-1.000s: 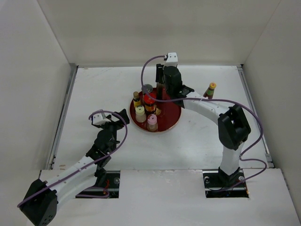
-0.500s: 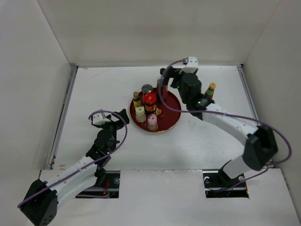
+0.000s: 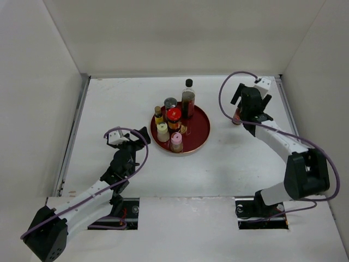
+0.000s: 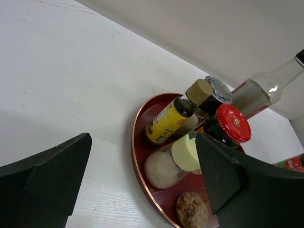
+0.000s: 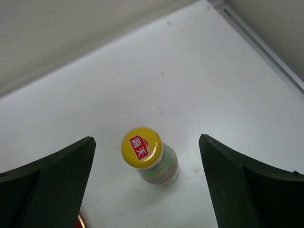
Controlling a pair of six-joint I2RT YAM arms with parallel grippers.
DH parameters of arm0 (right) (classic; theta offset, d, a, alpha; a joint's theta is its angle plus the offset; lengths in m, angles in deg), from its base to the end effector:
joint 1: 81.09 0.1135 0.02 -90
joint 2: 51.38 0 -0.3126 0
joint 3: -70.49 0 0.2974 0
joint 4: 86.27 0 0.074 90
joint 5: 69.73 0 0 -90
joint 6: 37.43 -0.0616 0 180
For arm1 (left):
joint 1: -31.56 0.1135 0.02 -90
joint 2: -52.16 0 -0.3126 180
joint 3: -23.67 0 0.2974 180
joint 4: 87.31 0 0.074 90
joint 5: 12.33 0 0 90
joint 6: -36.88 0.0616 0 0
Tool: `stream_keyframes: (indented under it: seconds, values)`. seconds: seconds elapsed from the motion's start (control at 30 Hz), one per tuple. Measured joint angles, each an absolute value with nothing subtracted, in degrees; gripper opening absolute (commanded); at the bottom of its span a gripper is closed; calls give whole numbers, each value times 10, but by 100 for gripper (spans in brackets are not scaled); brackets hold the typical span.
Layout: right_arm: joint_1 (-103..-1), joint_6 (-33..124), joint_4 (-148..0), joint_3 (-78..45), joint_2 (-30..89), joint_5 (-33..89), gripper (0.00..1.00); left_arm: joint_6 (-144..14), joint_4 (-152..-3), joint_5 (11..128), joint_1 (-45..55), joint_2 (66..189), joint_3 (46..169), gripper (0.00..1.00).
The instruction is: Organize the condiment bottles
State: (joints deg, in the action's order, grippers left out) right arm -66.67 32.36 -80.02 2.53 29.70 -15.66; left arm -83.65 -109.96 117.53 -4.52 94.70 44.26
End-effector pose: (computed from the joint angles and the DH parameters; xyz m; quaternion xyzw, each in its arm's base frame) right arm 0.3751 0.0591 0.3137 0.2173 0.7662 -0.0766 0.5999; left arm 0.1742 -0.0781 0.2152 -0.2102 0.6717 -0.1670 0.6905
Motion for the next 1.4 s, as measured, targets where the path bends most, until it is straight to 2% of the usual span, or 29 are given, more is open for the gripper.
stream_keyframes:
  seconds: [0.03,0.1,0.23,0.3,0.33,0.53,0.83,1.1,1.4]
  values:
    - [-668,324,-793,24,312,-151,95,-836,-1100,1175,-45,947,443,92]
    - [-675,324,-783,20,340,-141,85,-836,-1100,1175,-45,947,443,92]
    - [-686,324,-778,-1,386,-130,42,-837,-1100,1175,-45,947,443,93]
    - [-686,331,-784,-4,392,-141,30,-837,-1100,1175,-45,947,443,93]
    - [-683,334,-785,-3,391,-143,27,-837,-1100,1175,-45,947,443,93]
    - [-639,382,-789,26,353,-188,25,-838,-1100,1175,-48,947,443,100]
    - [-511,395,-781,33,210,-188,25,-840,-1092,1198,-48,946,443,100]
    - [-423,388,-823,16,310,-153,25,-850,-1076,1236,-44,884,440,100]
    - [-395,388,-851,-15,413,-136,25,-858,-1072,1239,-40,910,440,100]
